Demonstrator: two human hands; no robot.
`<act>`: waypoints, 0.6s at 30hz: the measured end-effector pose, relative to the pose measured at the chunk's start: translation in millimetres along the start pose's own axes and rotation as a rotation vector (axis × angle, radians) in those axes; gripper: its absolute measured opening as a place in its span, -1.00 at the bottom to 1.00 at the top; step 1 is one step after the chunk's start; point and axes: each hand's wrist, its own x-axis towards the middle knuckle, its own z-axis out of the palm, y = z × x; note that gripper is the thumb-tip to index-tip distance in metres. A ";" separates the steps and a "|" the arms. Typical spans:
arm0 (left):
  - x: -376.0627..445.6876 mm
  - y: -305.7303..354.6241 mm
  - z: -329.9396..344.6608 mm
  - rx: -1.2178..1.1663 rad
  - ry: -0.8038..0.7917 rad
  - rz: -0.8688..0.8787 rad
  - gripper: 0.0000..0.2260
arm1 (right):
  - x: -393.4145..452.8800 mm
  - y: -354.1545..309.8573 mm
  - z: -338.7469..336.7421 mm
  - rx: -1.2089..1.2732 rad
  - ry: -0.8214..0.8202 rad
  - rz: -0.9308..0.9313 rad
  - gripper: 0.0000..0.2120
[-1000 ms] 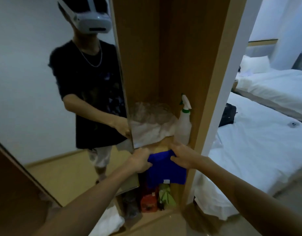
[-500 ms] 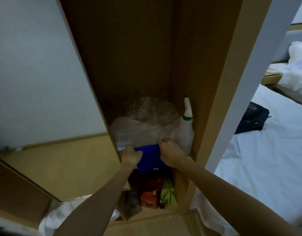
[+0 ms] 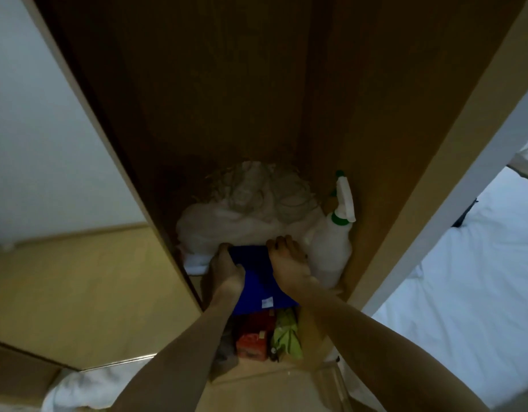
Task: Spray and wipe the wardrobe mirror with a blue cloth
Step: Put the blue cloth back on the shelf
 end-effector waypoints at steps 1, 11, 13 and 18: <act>0.1 -4.5 2.6 0.050 0.011 0.027 -0.62 | -1.4 1.1 2.7 0.011 0.009 -0.009 -0.60; -8.1 -4.1 -2.8 0.446 0.084 0.475 -0.46 | -3.1 18.8 -2.3 0.158 -0.053 -0.173 -0.42; -6.6 -0.2 -5.3 0.529 0.007 0.565 -0.40 | -3.2 22.1 -7.6 0.209 -0.016 -0.193 -0.41; -11.5 10.1 -14.0 0.550 -0.038 0.561 -0.36 | -12.1 19.5 -34.5 0.333 0.028 -0.209 -0.40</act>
